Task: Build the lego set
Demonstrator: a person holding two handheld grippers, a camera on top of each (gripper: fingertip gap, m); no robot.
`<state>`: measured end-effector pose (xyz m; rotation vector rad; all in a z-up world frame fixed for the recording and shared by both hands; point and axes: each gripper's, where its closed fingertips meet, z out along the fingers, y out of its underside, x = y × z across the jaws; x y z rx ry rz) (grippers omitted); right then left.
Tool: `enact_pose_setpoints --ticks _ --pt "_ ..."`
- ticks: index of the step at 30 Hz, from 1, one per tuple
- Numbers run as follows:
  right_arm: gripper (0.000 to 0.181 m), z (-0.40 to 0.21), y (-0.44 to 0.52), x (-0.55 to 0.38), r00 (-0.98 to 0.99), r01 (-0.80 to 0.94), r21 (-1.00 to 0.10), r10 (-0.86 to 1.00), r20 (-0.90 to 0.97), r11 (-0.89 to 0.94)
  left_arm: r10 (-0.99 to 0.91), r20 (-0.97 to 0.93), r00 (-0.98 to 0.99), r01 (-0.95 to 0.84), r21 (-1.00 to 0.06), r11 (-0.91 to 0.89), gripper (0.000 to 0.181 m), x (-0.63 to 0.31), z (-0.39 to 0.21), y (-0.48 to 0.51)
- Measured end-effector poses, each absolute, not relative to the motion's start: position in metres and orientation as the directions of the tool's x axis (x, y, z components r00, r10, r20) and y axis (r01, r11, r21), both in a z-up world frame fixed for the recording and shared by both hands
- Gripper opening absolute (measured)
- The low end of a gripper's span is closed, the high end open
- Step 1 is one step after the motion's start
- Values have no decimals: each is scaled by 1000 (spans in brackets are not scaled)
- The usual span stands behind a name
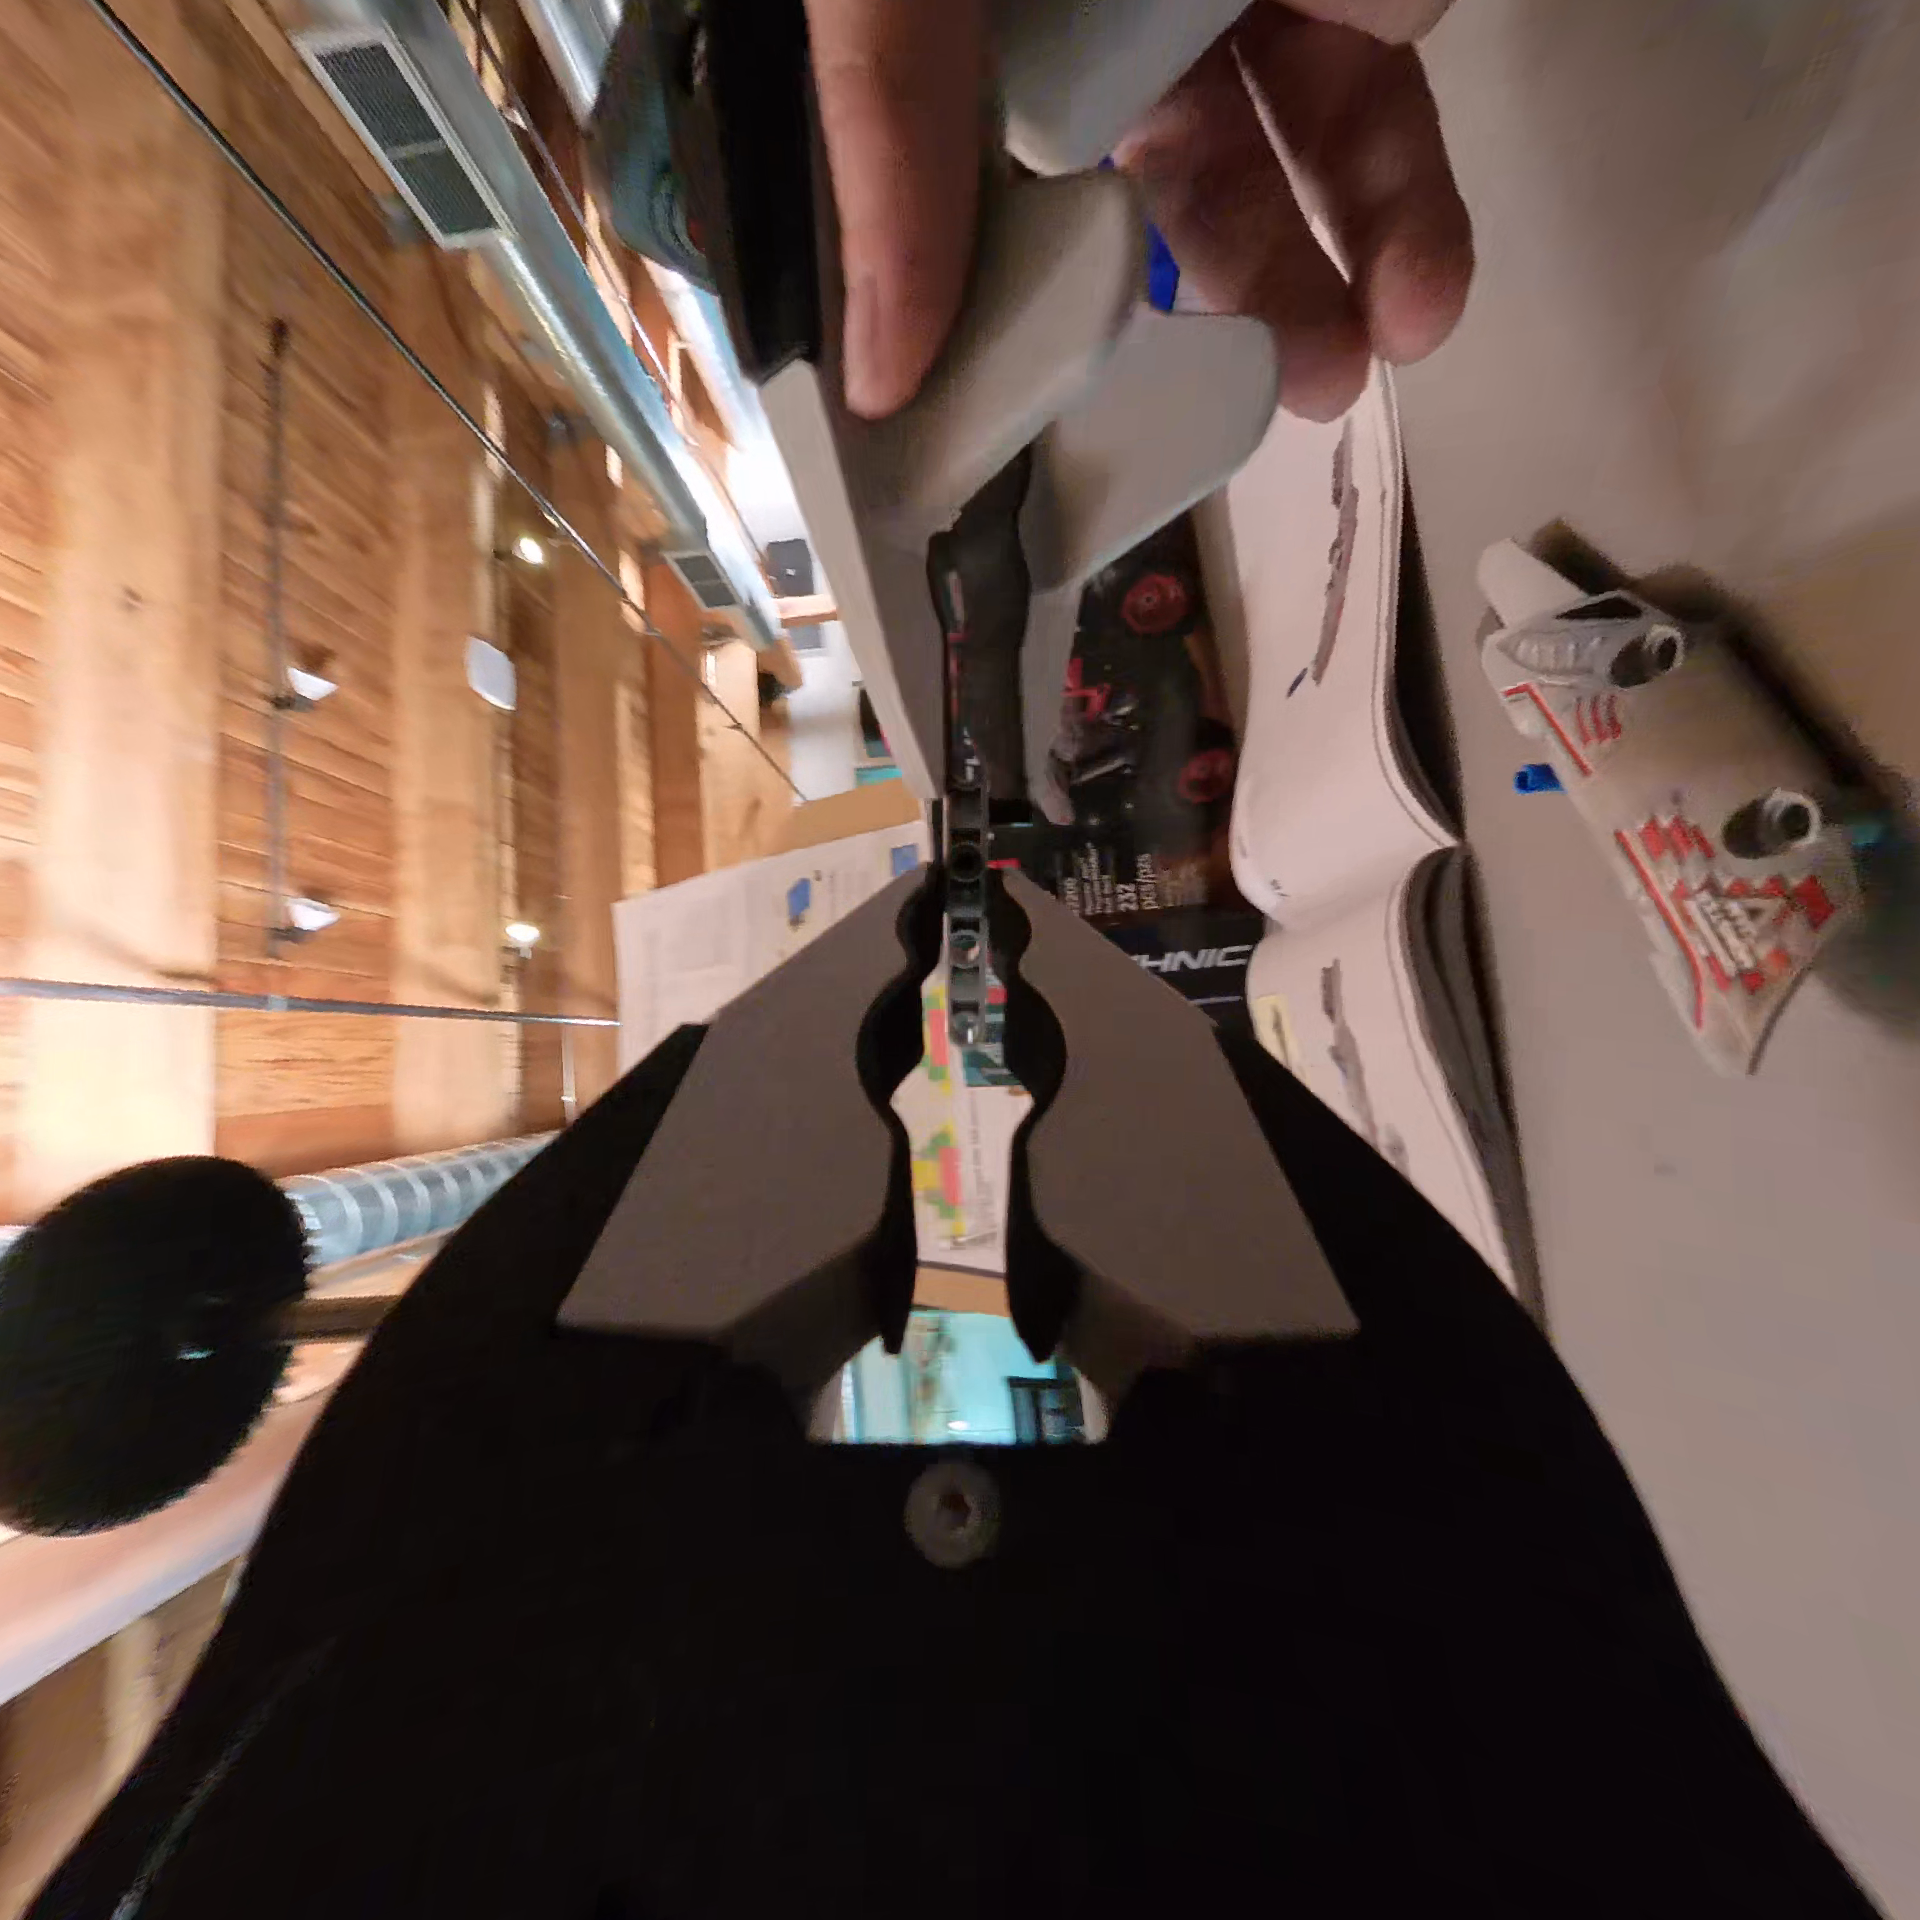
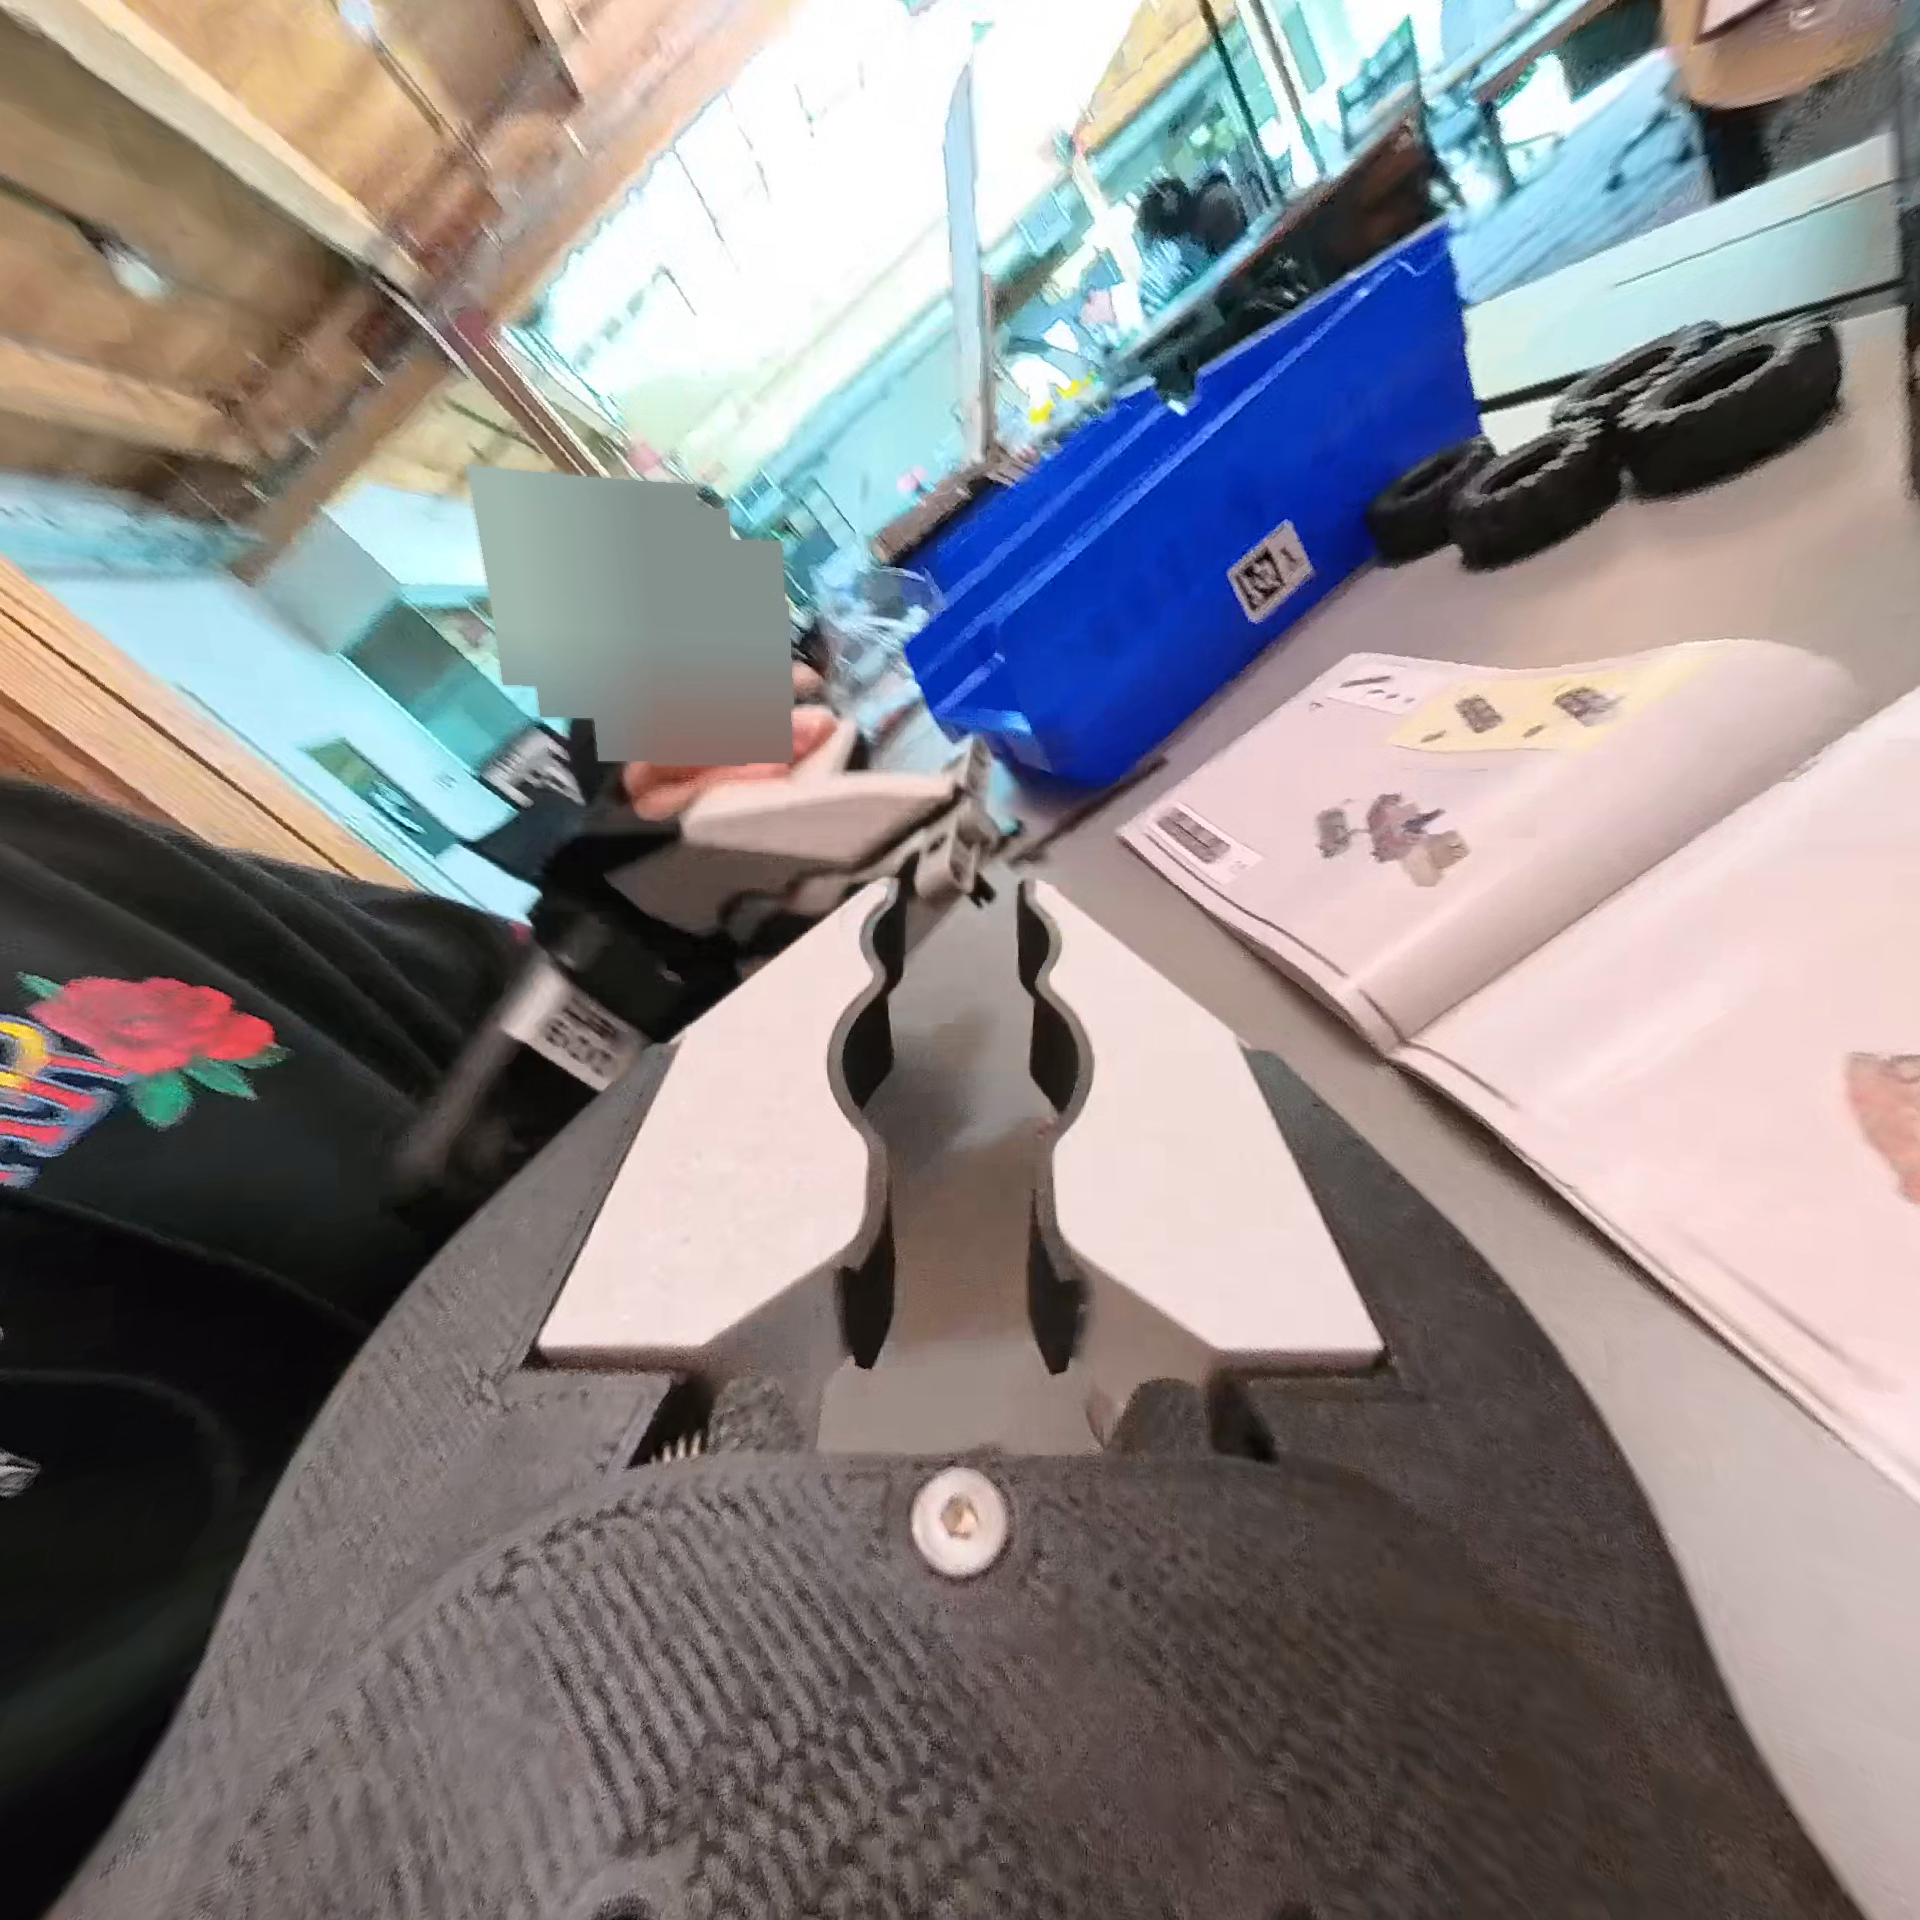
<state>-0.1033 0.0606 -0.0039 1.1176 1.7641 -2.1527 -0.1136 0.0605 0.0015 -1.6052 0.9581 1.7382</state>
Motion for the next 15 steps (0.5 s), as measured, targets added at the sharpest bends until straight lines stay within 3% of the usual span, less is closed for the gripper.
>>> enact_pose_setpoints --ticks 4,15 --pt "12 2 61 -101 -680 601 -715 241 -692 -357 -68 -977 -203 -794 205 -572 4 -109 3 60" --pt "8 2 57 -97 -684 609 -715 229 -693 -344 -74 -944 -323 -741 300 -600 5 -112 6 56"
